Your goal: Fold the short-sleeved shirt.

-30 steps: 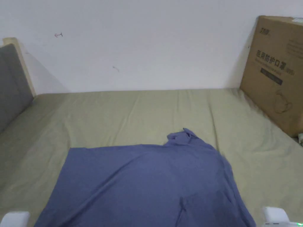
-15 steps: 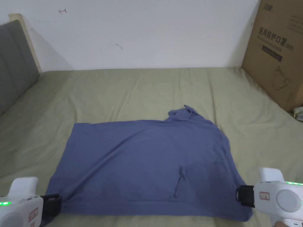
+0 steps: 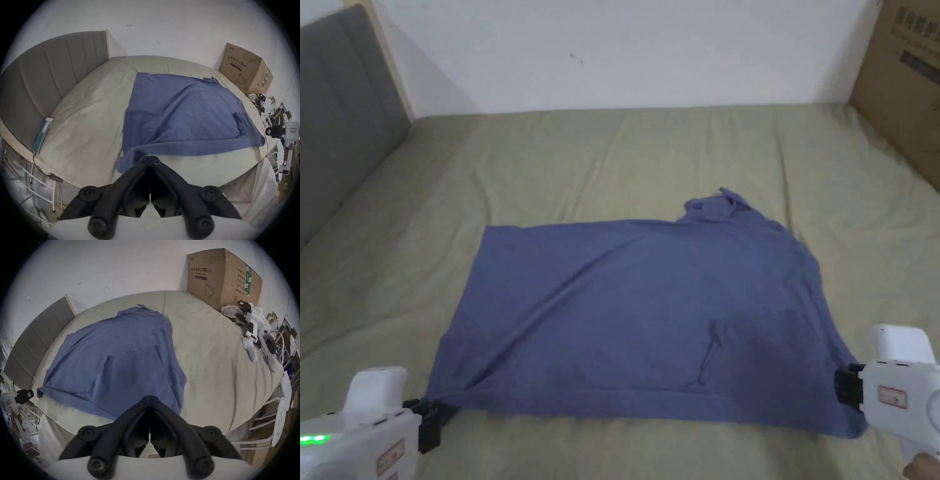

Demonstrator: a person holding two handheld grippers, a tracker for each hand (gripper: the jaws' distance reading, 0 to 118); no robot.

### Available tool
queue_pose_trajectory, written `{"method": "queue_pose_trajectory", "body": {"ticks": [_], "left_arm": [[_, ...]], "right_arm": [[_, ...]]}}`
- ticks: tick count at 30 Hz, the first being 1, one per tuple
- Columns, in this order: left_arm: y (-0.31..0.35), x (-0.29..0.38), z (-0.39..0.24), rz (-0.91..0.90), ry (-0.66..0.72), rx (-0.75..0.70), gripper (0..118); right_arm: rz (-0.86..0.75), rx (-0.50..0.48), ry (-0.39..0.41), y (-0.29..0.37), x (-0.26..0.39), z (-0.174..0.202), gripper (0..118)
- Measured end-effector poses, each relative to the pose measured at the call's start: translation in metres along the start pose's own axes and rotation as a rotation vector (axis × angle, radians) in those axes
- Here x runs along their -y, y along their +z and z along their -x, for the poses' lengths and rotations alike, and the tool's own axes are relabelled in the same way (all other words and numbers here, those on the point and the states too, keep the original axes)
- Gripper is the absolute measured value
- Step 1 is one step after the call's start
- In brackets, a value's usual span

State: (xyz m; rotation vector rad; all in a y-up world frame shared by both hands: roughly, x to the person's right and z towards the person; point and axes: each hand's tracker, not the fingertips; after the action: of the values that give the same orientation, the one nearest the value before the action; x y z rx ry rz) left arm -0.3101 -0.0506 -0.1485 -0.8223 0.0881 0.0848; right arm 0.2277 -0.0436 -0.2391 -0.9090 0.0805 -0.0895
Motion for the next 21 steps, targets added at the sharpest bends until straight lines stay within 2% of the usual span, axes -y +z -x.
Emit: {"method": "queue_pose_trajectory", "body": {"ticks": [3, 4, 9, 10, 11, 12, 13, 15, 18, 21], "left_arm": [[-0.005, 0.000, 0.010, 0.014, -0.005, -0.028, 81], [-0.008, 0.000, 0.014, 0.018, 0.009, -0.015, 93], [-0.028, -0.005, 0.018, -0.005, -0.028, -0.019, 92], [-0.036, -0.007, 0.018, 0.000, -0.040, -0.022, 84], [-0.042, -0.008, 0.018, 0.019, -0.045, -0.026, 64], [-0.049, -0.007, 0.018, 0.047, -0.041, 0.001, 64], [-0.053, -0.007, 0.018, 0.048, -0.038, 0.024, 53], [-0.056, -0.004, 0.013, 0.059, -0.064, 0.003, 1], [-0.053, -0.008, 0.014, 0.060, -0.057, 0.014, 1], [-0.046, -0.009, 0.016, 0.042, -0.031, 0.012, 1]], "right_arm": [[0.006, 0.000, 0.002, -0.005, -0.001, 0.001, 1], [0.009, 0.000, 0.001, -0.006, -0.002, 0.001, 1], [0.043, -0.021, -0.032, -0.016, -0.002, 0.000, 1], [0.050, -0.019, -0.032, -0.018, -0.002, 0.001, 1], [0.056, -0.018, -0.031, -0.019, -0.001, 0.002, 1], [0.059, -0.016, -0.031, -0.020, 0.001, 0.002, 1], [0.064, -0.016, -0.034, -0.020, 0.002, 0.001, 1], [0.072, -0.017, -0.045, -0.019, 0.003, -0.002, 1], [0.068, -0.021, -0.067, -0.013, 0.004, -0.008, 1], [0.034, -0.035, -0.046, -0.006, 0.004, -0.013, 1]]}}
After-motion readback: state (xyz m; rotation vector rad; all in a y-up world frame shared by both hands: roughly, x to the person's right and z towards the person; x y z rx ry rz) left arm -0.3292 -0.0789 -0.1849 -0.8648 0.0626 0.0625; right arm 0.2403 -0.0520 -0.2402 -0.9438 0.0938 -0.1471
